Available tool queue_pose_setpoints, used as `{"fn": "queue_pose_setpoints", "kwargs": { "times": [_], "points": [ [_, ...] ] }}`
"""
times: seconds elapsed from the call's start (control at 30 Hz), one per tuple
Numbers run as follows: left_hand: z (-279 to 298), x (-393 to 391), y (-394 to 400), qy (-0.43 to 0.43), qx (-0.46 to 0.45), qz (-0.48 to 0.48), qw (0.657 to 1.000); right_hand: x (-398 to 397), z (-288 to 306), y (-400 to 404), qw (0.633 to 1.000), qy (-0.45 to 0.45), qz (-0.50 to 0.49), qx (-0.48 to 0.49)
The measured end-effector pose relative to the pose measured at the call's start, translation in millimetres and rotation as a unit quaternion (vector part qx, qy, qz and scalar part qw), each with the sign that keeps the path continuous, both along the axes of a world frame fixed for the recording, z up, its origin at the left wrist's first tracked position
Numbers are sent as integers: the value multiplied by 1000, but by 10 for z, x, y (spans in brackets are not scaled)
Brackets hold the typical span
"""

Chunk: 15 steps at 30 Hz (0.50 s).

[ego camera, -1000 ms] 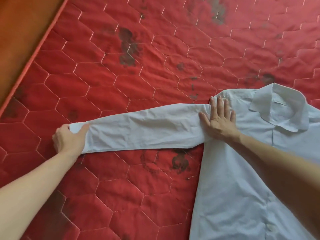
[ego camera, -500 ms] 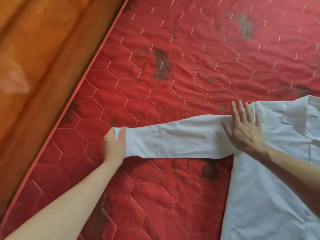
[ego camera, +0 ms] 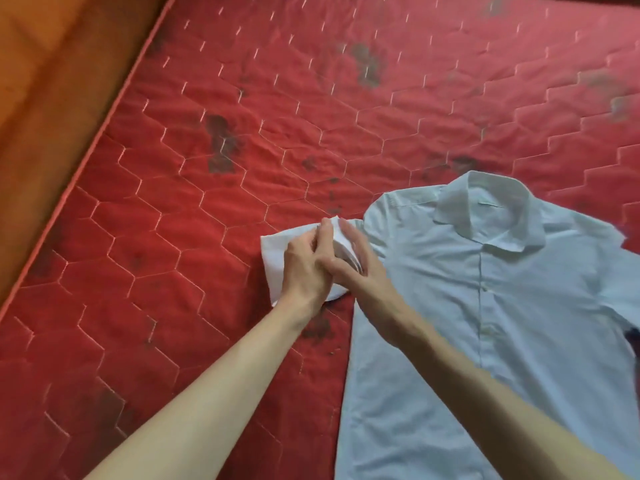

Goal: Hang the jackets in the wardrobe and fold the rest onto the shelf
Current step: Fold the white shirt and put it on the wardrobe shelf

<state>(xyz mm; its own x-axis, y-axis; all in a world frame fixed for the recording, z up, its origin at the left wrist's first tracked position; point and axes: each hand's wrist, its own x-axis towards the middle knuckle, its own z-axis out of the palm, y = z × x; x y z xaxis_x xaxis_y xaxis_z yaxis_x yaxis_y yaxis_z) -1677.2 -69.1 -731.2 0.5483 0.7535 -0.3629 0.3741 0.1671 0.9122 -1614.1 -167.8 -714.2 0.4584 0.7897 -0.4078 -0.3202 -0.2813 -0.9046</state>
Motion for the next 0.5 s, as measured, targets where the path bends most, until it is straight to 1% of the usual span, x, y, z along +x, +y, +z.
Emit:
{"fn": "queue_pose_setpoints", "kwargs": {
  "times": [0.07,0.13,0.2,0.23,0.27,0.33,0.37,0.43,0.5],
  "points": [
    [99,243,-247,-27,-31,-48,998,350,-17,-302,999,-14,-30,11],
    [153,492,-533,-46,-58,-81,994,679,-49,-609,991,-70,-117,12],
    [144,712,-843,-48,-30,-132,990,999,-137,-912,974,-115,-198,-11],
    [122,798,-992,-48,3,-148,988,1165,-183,-1079,966,-126,-224,-19],
    [85,869,-1106,-44,40,-144,988,1332,-223,-1238,959,-132,-248,-23],
    [-40,991,-1214,0,132,-82,988,1699,-346,-1580,943,-143,-297,-39],
    [-140,1037,-1207,45,186,-43,981,1879,-419,-1759,934,-153,-317,-54],
    [-379,1098,-1140,125,281,8,951,2200,-606,-2141,913,-175,-354,-99],
    [-621,1113,-1007,183,333,15,925,2455,-851,-2542,890,-186,-385,-158]
  ]
}}
